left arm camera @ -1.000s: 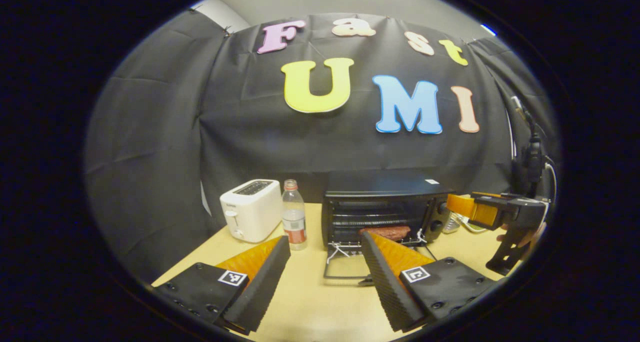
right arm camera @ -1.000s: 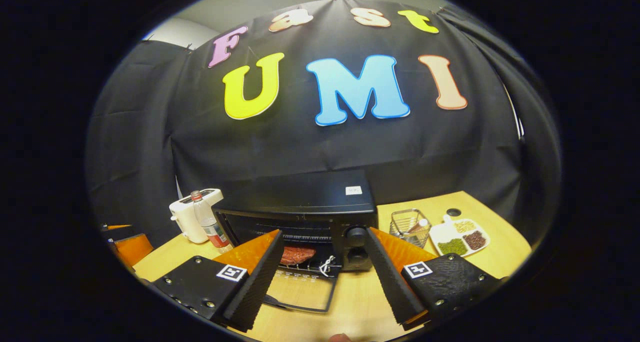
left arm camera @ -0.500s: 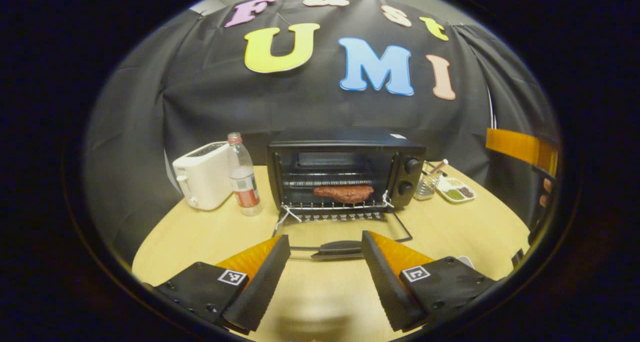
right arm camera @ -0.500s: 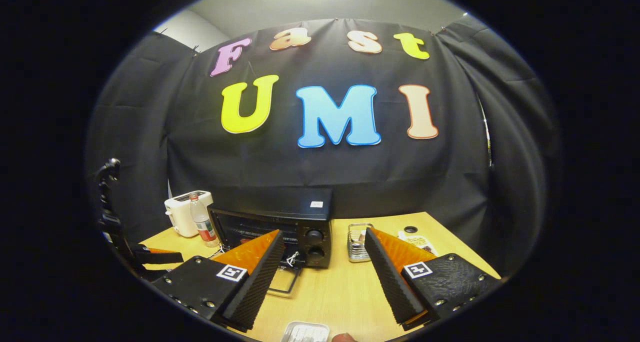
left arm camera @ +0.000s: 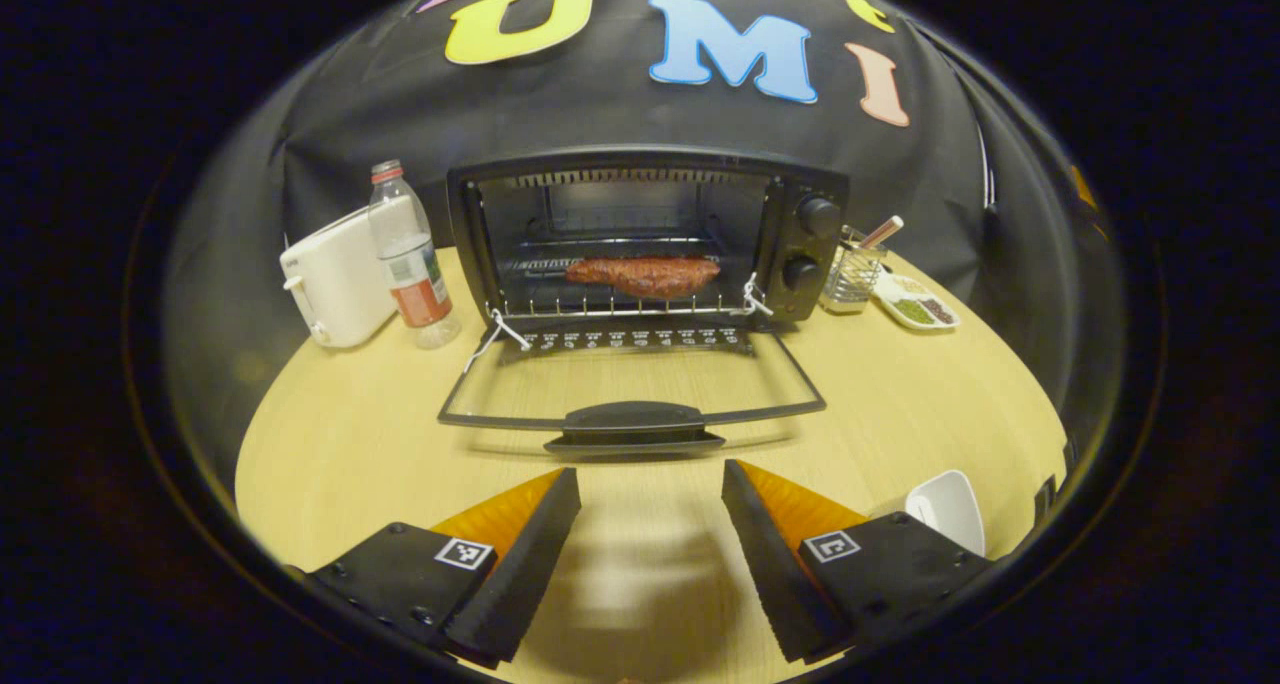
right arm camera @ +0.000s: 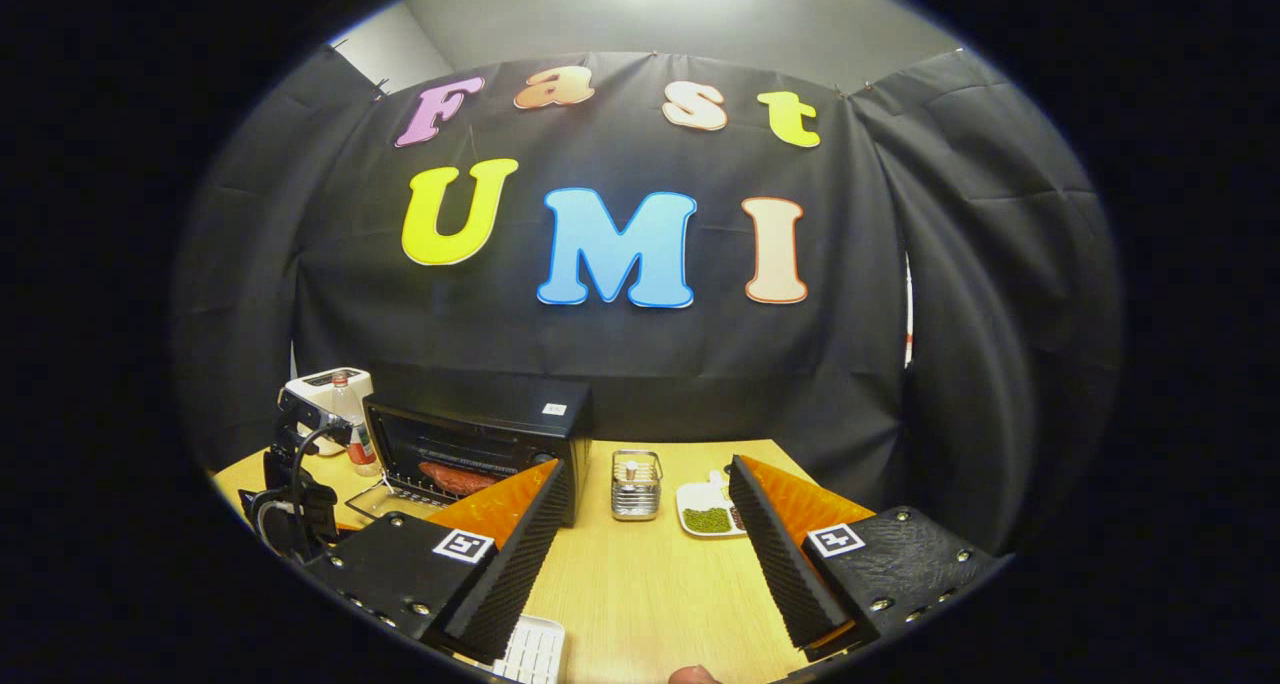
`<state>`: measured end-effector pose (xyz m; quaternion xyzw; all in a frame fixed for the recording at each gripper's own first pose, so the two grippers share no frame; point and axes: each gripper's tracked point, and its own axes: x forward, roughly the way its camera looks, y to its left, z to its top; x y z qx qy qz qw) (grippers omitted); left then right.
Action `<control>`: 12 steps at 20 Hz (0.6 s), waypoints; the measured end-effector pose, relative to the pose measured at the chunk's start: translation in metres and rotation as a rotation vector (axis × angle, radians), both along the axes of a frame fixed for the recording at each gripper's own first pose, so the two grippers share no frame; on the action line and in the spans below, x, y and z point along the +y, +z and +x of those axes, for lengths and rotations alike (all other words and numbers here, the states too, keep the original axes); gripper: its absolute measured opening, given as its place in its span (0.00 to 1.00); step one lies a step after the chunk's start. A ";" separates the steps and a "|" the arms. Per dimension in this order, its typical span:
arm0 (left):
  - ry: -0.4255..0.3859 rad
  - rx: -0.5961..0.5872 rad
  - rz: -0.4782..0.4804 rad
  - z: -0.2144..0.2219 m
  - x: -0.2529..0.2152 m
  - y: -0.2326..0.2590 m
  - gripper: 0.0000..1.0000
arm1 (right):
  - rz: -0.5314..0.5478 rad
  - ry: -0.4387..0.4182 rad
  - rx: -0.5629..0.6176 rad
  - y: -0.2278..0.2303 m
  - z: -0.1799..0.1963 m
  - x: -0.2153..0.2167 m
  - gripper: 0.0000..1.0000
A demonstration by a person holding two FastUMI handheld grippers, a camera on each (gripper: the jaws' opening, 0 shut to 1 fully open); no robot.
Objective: Open the electric oven with the left hand, put the food in, and close the electric oven.
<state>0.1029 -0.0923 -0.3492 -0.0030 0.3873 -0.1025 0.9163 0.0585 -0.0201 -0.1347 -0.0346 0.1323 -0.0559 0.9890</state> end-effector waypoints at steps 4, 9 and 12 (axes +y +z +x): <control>0.019 0.066 0.038 0.011 0.003 -0.028 0.92 | -0.020 -0.028 0.017 0.000 -0.009 -0.014 0.98; 0.046 0.074 0.062 0.022 0.004 -0.041 0.98 | -0.016 -0.062 0.036 -0.001 -0.015 -0.027 0.98; 0.050 0.064 0.055 0.024 0.002 -0.040 0.99 | -0.009 -0.065 0.040 0.000 -0.015 -0.028 0.99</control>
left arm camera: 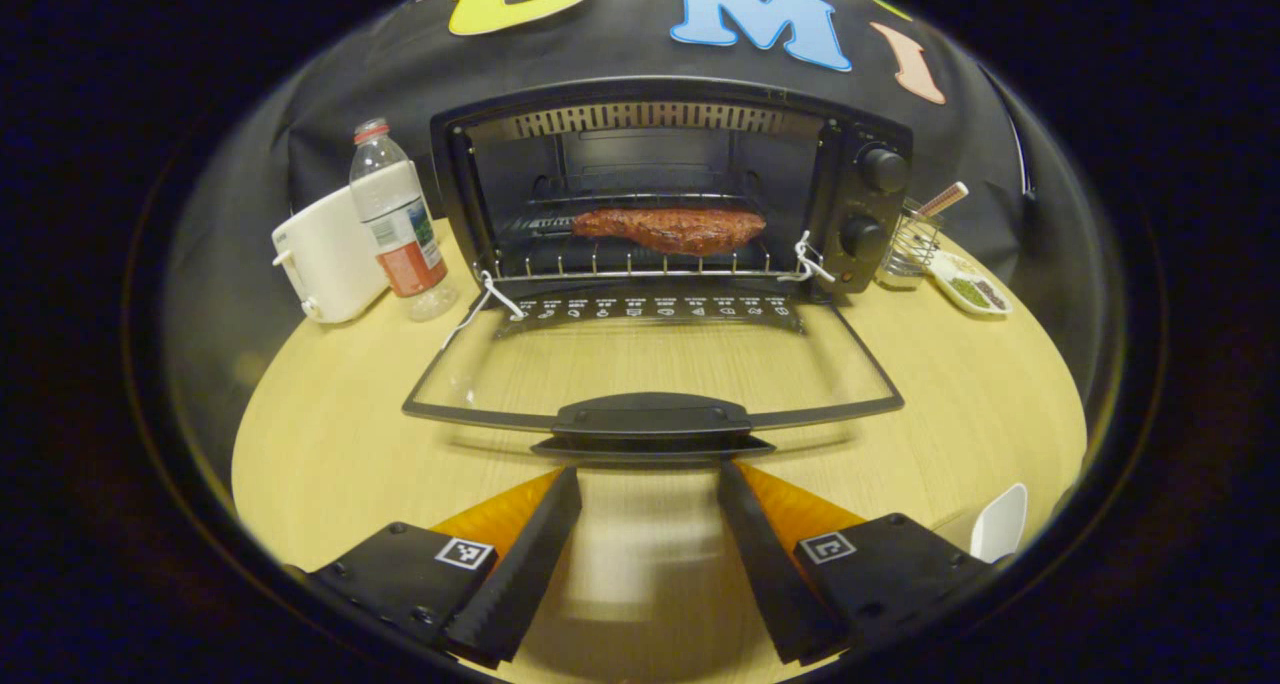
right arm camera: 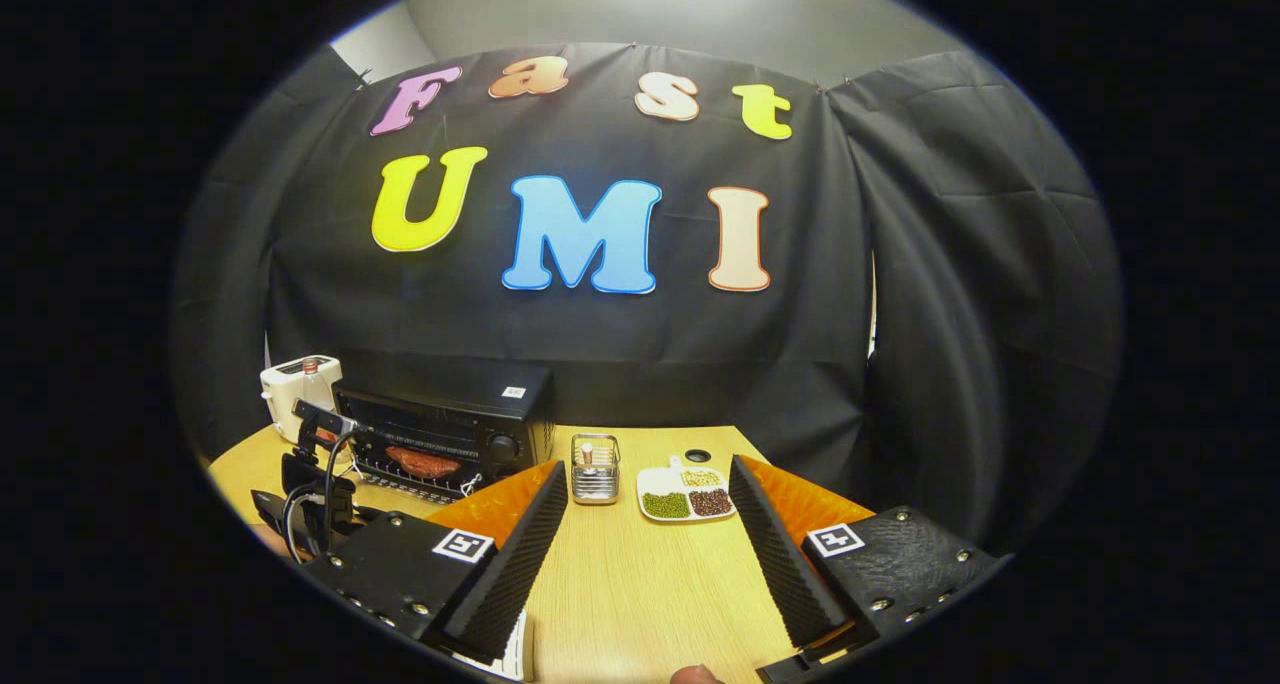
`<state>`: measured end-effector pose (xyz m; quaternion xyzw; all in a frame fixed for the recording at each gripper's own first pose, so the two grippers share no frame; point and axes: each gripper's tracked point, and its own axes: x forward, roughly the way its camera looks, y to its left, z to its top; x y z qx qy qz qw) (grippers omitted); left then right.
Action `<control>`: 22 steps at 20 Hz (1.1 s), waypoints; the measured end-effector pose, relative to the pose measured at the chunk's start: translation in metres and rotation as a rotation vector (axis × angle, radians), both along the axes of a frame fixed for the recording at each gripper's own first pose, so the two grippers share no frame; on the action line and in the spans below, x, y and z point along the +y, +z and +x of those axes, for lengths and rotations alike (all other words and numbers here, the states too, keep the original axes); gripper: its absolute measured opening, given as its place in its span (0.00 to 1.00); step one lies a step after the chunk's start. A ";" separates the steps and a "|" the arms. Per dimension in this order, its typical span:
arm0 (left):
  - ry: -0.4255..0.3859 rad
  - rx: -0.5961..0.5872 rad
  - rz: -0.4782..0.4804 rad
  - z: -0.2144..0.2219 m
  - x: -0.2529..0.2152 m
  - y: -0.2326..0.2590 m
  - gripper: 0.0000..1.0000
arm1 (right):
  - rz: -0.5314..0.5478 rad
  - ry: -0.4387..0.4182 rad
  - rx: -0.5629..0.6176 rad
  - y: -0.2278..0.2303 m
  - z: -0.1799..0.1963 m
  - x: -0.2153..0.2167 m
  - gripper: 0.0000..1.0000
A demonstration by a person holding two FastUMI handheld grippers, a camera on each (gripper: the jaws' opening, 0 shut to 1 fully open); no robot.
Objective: Open the electric oven with the left hand, put the food in, and close the electric oven.
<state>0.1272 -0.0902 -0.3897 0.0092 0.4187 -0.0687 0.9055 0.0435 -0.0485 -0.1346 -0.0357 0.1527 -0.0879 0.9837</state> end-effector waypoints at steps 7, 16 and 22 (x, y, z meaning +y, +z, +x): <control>-0.004 -0.046 0.015 0.001 0.002 0.013 1.00 | -0.005 0.054 -0.013 0.001 0.001 0.018 0.99; -0.023 -0.180 -0.004 0.009 0.005 0.063 0.96 | 0.059 0.085 0.005 -0.012 0.005 0.033 0.98; -0.015 -0.252 -0.047 0.024 0.004 0.090 0.92 | 0.070 0.065 0.021 -0.017 0.005 0.026 0.98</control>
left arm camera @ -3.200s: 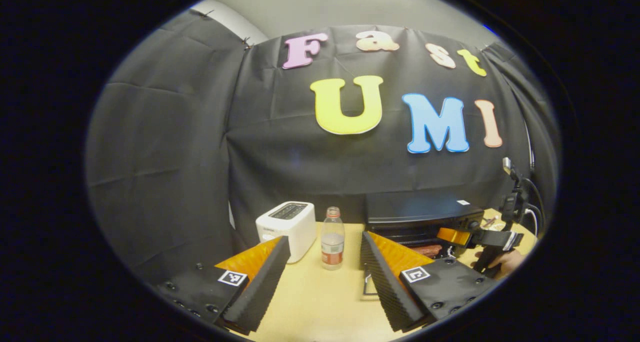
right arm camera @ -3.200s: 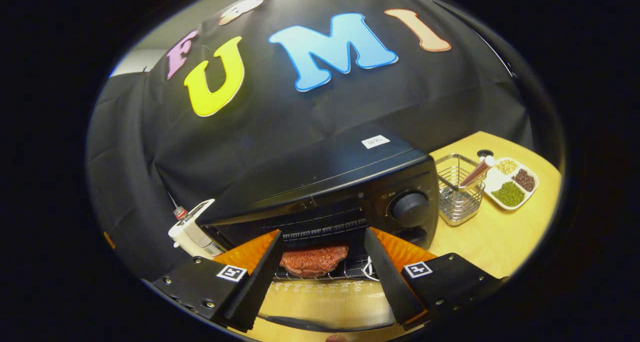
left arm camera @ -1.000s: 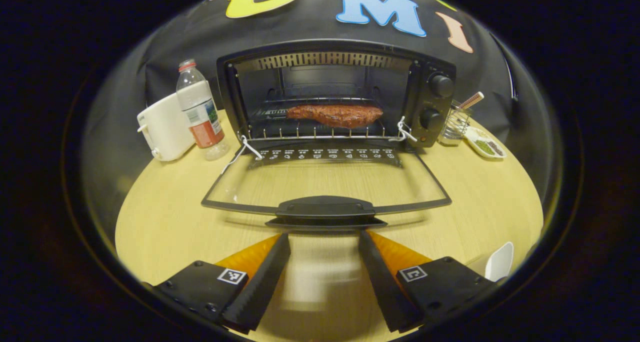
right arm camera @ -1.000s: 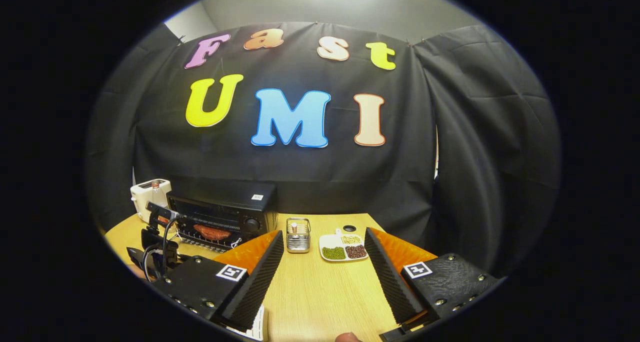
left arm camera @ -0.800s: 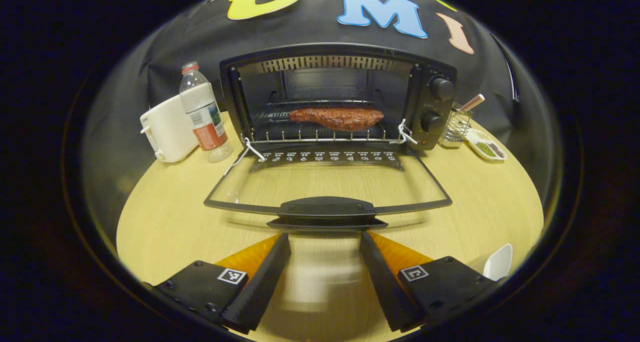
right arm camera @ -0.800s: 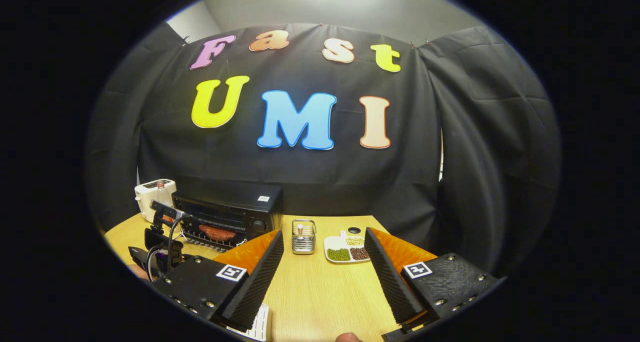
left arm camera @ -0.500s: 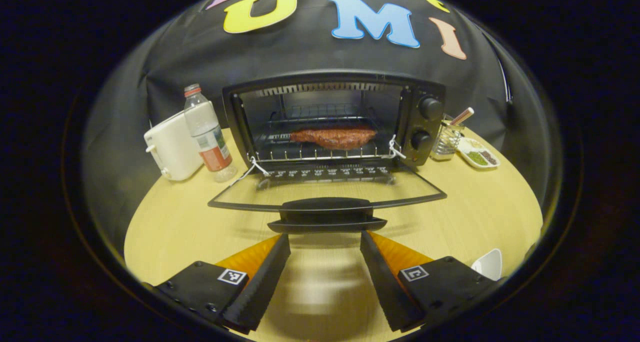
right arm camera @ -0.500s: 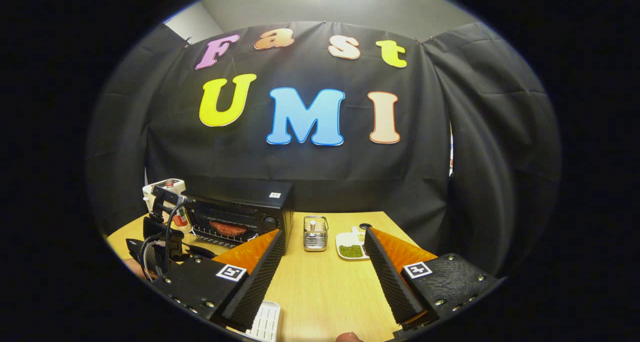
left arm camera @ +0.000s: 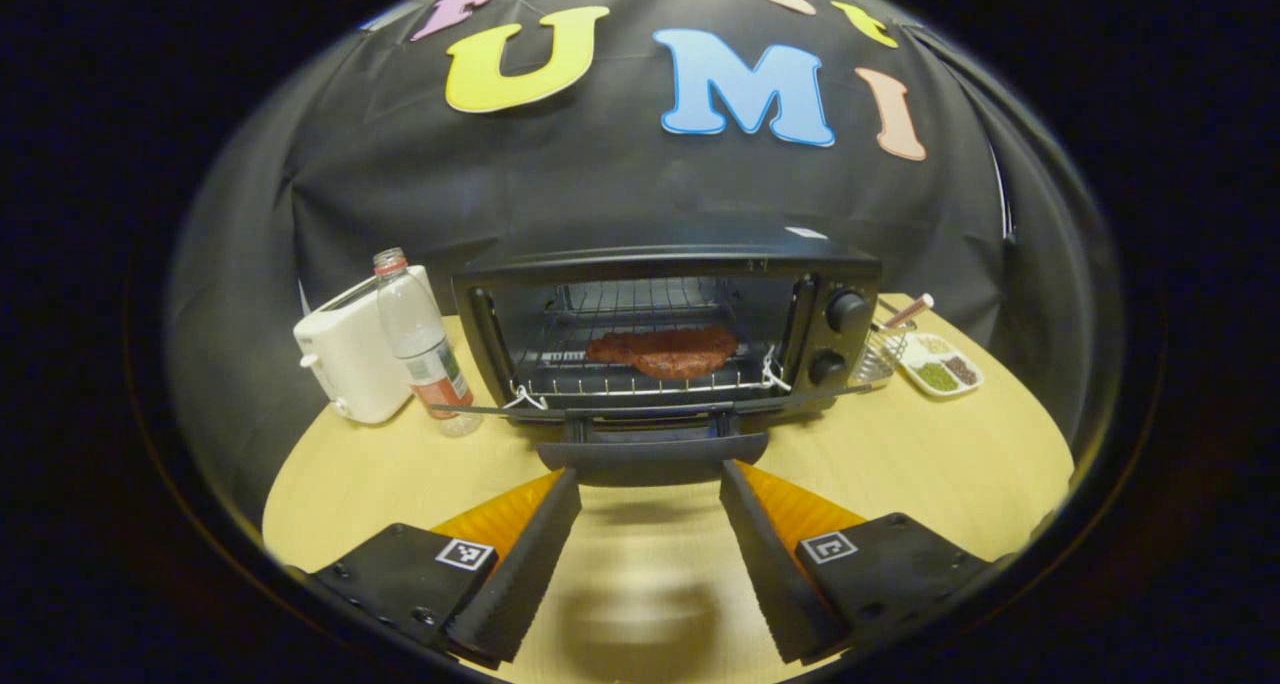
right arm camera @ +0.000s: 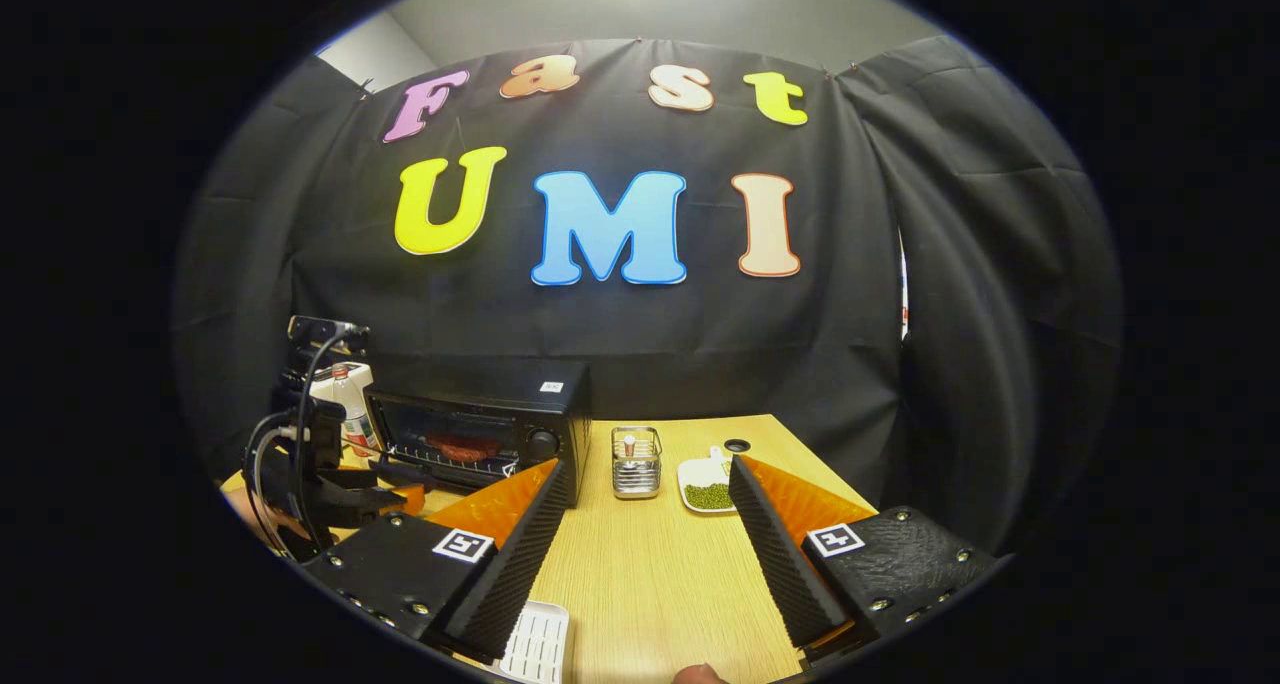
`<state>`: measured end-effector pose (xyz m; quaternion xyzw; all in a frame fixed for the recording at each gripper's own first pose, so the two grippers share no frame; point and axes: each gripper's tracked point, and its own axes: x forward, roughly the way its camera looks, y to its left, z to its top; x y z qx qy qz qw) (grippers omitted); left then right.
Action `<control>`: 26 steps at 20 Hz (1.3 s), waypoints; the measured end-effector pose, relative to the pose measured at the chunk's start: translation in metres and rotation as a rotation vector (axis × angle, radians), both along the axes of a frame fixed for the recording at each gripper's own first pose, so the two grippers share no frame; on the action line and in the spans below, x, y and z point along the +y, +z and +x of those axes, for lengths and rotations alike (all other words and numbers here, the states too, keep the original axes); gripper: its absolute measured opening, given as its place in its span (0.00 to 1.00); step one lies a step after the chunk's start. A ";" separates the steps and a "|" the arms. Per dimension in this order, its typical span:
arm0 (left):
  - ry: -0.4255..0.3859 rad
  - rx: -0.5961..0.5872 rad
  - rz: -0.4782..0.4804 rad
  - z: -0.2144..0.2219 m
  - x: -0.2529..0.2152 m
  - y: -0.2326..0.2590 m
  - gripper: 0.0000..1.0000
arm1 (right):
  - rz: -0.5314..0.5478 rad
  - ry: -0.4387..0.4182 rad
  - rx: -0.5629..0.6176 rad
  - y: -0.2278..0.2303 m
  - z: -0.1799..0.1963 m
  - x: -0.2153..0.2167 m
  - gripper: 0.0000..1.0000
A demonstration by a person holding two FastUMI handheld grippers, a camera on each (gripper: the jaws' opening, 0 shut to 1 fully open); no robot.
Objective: Open the electric oven with the left hand, put the food in, and close the electric oven.
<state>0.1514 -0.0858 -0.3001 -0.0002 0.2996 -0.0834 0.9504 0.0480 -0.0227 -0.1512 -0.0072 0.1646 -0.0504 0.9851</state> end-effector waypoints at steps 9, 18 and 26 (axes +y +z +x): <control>-0.028 -0.143 -0.024 0.042 -0.007 0.035 1.00 | 0.002 -0.008 0.017 -0.005 0.004 0.000 0.98; -0.023 -0.358 -0.100 0.008 -0.005 0.150 0.95 | 0.045 -0.025 -0.072 0.023 0.006 -0.011 0.99; 0.075 -0.471 -0.104 -0.095 0.011 0.238 0.99 | 0.001 0.083 -0.200 0.077 -0.037 -0.026 0.98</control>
